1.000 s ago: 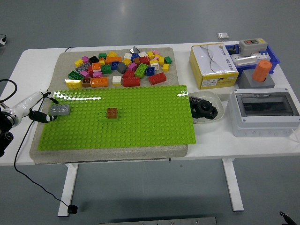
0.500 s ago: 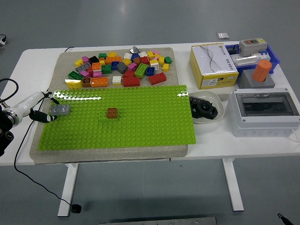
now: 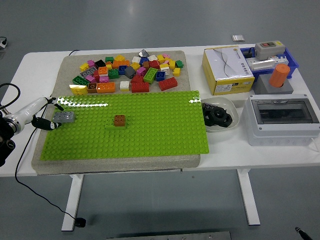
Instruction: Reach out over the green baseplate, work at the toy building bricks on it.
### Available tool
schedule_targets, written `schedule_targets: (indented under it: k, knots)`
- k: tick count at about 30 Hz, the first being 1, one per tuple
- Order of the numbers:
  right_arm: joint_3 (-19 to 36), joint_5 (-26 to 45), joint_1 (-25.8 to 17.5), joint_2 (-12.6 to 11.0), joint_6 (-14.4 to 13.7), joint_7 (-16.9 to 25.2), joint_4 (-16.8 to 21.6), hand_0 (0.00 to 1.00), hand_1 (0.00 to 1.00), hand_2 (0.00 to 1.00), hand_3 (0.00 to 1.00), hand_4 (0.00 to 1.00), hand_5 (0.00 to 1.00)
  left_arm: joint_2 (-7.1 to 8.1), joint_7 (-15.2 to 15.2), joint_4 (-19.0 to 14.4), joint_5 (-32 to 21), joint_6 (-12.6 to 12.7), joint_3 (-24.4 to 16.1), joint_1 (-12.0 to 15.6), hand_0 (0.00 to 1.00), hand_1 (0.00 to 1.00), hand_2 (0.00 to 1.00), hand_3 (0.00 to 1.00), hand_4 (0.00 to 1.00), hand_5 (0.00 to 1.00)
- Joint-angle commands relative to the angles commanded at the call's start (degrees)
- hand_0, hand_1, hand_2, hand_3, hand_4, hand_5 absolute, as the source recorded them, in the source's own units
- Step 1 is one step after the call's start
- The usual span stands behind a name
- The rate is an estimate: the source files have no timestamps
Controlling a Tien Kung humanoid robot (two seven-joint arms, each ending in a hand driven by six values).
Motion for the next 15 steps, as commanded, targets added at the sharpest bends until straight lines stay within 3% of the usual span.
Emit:
schedule_targets:
  k: [15]
  knots:
    - [0.07,0.58,0.19,0.12,-0.13,0.17,0.00,0.695,0.589,0.712,0.693,0.743,0.778,0.31,0.30,-0.22,0.39,0.03,-0.69,-0.29,0.998,0.998,0.998,0.694,0.779,0.002]
